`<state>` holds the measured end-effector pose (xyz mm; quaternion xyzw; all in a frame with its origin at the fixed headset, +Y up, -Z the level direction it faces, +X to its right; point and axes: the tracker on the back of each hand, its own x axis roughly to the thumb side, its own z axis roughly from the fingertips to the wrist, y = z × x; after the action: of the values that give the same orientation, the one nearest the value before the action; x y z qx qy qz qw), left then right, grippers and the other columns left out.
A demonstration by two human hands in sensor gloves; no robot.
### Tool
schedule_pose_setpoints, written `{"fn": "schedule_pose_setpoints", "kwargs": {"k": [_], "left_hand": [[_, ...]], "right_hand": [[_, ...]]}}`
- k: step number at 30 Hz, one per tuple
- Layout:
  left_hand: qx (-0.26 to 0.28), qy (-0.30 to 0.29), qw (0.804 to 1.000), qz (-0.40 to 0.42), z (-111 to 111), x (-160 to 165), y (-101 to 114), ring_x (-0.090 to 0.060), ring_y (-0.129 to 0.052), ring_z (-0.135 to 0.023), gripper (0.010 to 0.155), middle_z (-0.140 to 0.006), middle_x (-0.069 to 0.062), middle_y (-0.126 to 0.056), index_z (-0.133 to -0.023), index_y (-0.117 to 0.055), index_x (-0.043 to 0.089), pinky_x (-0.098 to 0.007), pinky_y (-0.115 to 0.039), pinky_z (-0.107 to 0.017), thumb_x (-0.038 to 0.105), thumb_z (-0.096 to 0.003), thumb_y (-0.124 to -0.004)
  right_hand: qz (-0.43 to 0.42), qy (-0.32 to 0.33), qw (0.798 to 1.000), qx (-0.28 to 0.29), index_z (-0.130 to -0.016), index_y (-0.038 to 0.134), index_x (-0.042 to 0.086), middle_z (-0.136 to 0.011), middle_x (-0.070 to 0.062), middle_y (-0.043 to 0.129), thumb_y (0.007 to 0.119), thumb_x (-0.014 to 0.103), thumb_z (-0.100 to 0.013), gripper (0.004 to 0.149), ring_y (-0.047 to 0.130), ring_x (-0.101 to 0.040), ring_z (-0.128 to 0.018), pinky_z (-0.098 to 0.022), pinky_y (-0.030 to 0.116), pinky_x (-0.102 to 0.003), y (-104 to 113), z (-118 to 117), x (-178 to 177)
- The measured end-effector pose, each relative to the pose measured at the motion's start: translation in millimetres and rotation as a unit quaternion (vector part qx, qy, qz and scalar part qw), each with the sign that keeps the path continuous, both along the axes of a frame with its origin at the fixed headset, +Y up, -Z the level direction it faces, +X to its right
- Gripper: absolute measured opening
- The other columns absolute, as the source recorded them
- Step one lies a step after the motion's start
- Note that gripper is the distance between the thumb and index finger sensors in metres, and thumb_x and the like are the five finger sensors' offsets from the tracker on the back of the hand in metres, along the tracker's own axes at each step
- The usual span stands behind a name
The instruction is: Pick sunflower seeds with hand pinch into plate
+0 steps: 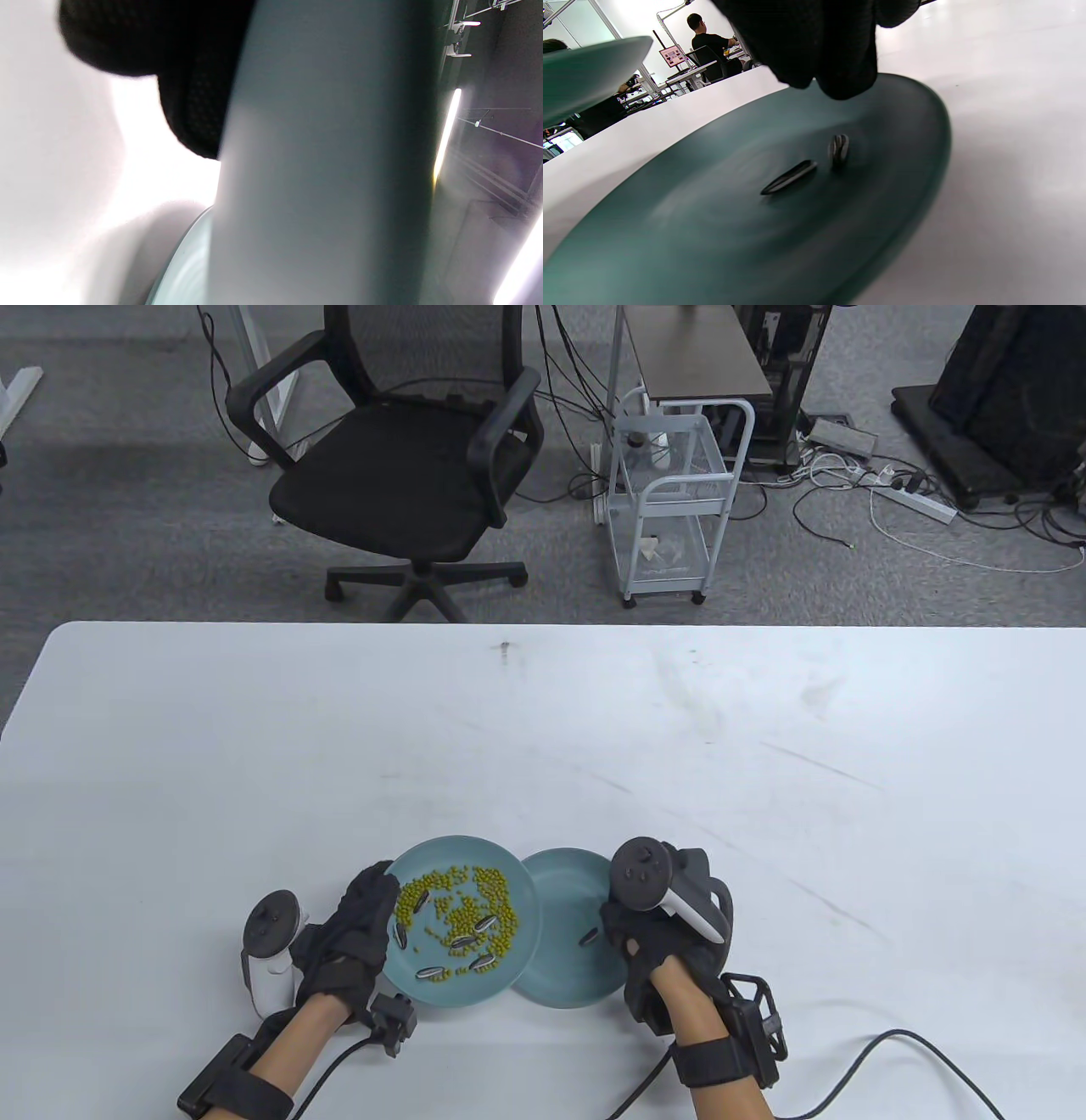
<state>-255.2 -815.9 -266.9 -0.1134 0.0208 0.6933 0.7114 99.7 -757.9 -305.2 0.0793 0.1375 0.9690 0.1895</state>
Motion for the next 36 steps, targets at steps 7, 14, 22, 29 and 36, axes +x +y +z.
{"fn": "schedule_pose_setpoints", "kwargs": {"k": [7, 14, 22, 29, 36], "left_hand": [[0.000, 0.000, 1.000, 0.000, 0.0, -0.1, -0.1, -0.026, -0.104, -0.037, 0.049, -0.075, -0.017, -0.087, -0.105, -0.047, 0.016, -0.040, -0.085, -0.028, 0.041, -0.0646, -0.059], [0.000, -0.001, 1.000, 0.001, 0.0, -0.2, -0.2, -0.026, -0.104, -0.037, 0.049, -0.075, -0.017, -0.087, -0.105, -0.048, 0.016, -0.040, -0.085, -0.028, 0.042, -0.0646, -0.059], [0.000, -0.001, 1.000, 0.002, -0.1, -0.1, -0.2, -0.026, -0.104, -0.037, 0.049, -0.075, -0.016, -0.087, -0.105, -0.048, 0.016, -0.040, -0.085, -0.028, 0.042, -0.0647, -0.059], [0.000, -0.001, 1.000, 0.003, -0.2, 0.2, -0.6, -0.026, -0.104, -0.036, 0.049, -0.075, -0.017, -0.087, -0.105, -0.048, 0.016, -0.040, -0.085, -0.028, 0.042, -0.0647, -0.059], [0.000, -0.002, 1.000, 0.003, 0.0, 0.4, -0.7, -0.026, -0.104, -0.036, 0.049, -0.075, -0.017, -0.087, -0.105, -0.049, 0.015, -0.040, -0.085, -0.028, 0.042, -0.0647, -0.059]], "right_hand": [[0.000, -0.001, 1.000, -0.002, -0.073, 0.088, -0.009, -0.107, -0.037, 0.044, 0.088, 0.017, -0.050, 0.034, 0.031, -0.065, -0.095, -0.063, 0.025, -0.077, 0.0, 0.2, 0.4], [-0.001, -0.001, 1.000, -0.002, -0.073, 0.088, -0.009, -0.107, -0.037, 0.044, 0.087, 0.017, -0.050, 0.034, 0.030, -0.065, -0.095, -0.063, 0.025, -0.077, -0.2, 0.1, 0.6], [-0.003, -0.002, 1.000, -0.001, -0.073, 0.088, -0.009, -0.107, -0.037, 0.044, 0.087, 0.017, -0.051, 0.034, 0.031, -0.065, -0.095, -0.063, 0.025, -0.077, 0.0, 0.1, 0.9], [-0.003, 0.001, 1.000, 0.002, -0.073, 0.088, -0.009, -0.107, -0.037, 0.044, 0.087, 0.017, -0.051, 0.034, 0.030, -0.065, -0.095, -0.063, 0.025, -0.077, 0.1, 0.2, 0.5], [-0.002, 0.006, 1.000, 0.004, -0.073, 0.088, -0.009, -0.107, -0.037, 0.044, 0.087, 0.017, -0.051, 0.034, 0.031, -0.065, -0.095, -0.063, 0.025, -0.077, 1.2, 1.3, -0.9]]}}
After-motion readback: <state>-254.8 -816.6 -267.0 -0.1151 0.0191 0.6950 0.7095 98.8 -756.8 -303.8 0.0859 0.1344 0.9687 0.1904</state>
